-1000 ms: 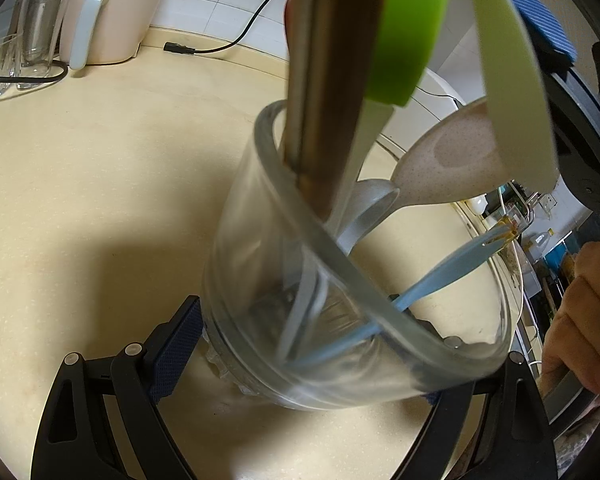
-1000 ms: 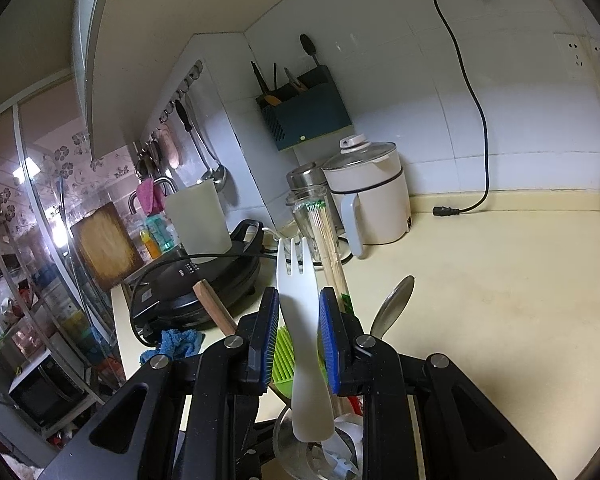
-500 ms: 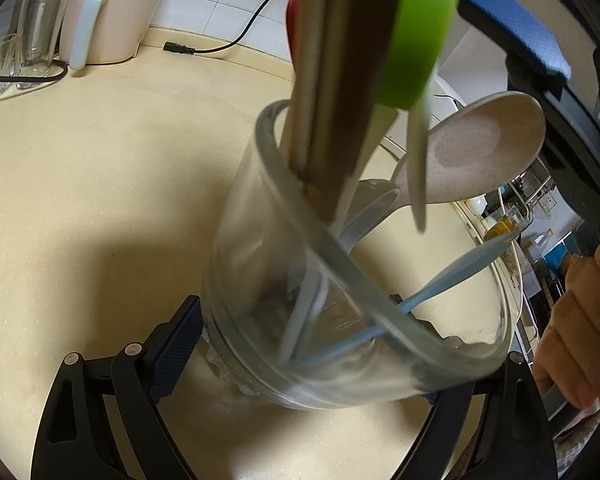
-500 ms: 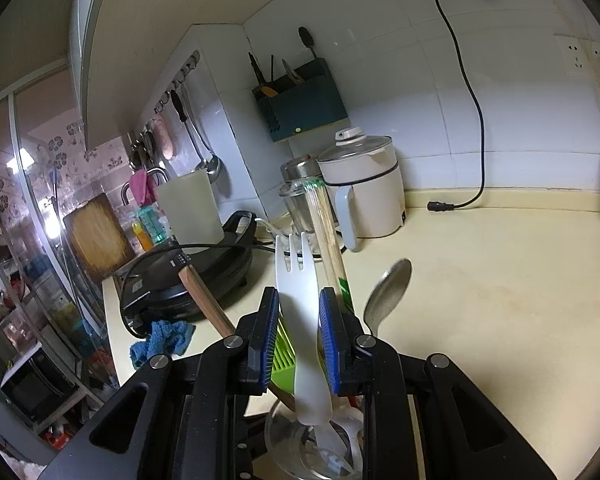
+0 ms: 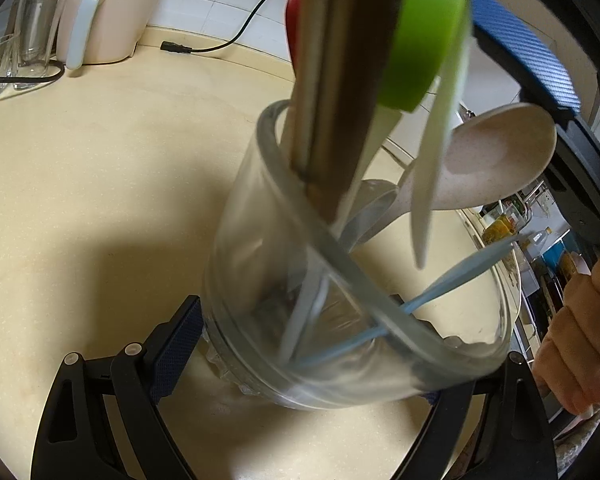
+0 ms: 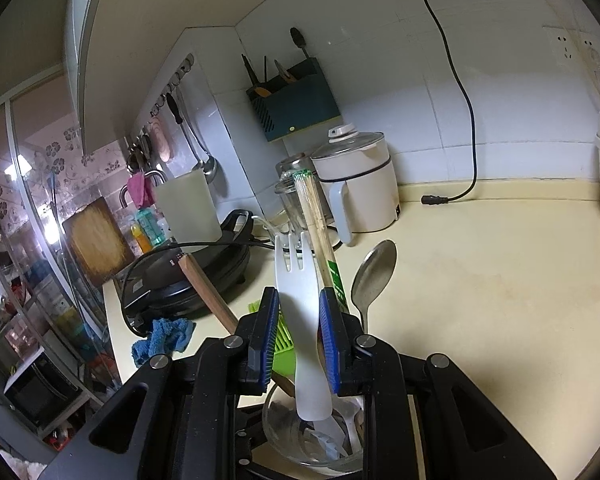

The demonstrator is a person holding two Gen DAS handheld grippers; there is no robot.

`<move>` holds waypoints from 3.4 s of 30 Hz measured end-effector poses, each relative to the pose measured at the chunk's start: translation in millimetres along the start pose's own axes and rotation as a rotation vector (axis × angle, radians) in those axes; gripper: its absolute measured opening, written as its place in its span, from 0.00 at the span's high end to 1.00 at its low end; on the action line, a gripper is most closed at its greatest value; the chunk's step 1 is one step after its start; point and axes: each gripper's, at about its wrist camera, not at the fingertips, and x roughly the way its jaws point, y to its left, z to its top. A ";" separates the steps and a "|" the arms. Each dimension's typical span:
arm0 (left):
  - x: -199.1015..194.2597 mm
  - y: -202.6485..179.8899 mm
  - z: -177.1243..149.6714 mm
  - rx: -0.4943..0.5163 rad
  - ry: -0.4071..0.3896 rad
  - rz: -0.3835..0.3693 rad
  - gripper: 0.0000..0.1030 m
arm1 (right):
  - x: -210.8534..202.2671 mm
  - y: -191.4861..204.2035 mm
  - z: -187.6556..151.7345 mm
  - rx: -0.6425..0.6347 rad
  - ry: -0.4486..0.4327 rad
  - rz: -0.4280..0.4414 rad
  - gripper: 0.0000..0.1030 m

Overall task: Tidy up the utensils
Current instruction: 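Carry the white fork over the glass held by the left tool, then lower the white fork into the glass and open the right tool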

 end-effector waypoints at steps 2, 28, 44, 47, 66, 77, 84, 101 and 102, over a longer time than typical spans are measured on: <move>0.5 -0.6 0.2 0.000 0.000 0.000 0.11 | -4.3 2.4 3.1 0.000 -0.017 0.010 0.79; 0.2 0.3 -0.5 -0.001 0.000 -0.001 0.11 | -1.6 3.6 1.5 -0.008 -0.049 -0.039 0.79; -3.3 4.3 0.3 -0.002 0.000 -0.003 0.11 | -5.1 5.2 -8.2 -0.039 -0.046 -0.058 0.79; -3.3 4.4 0.3 -0.002 0.000 -0.003 0.11 | -5.1 6.7 -8.6 -0.053 -0.044 -0.065 0.79; -2.7 4.0 0.0 -0.003 0.000 -0.004 0.11 | -15.7 14.2 -13.4 -0.099 -0.042 -0.082 0.80; -3.2 9.2 0.1 -0.004 -0.001 -0.005 0.11 | -7.2 15.0 -19.0 -0.117 0.001 -0.110 0.80; -2.9 9.1 0.0 -0.004 -0.001 -0.005 0.11 | -4.9 8.9 -17.4 -0.102 0.024 -0.129 0.80; -2.0 8.8 0.5 -0.005 -0.001 -0.007 0.11 | -33.2 0.1 -30.2 -0.103 0.106 -0.128 0.80; -1.7 8.5 0.5 -0.005 -0.001 -0.007 0.11 | -33.5 0.0 -33.4 -0.102 0.119 -0.125 0.80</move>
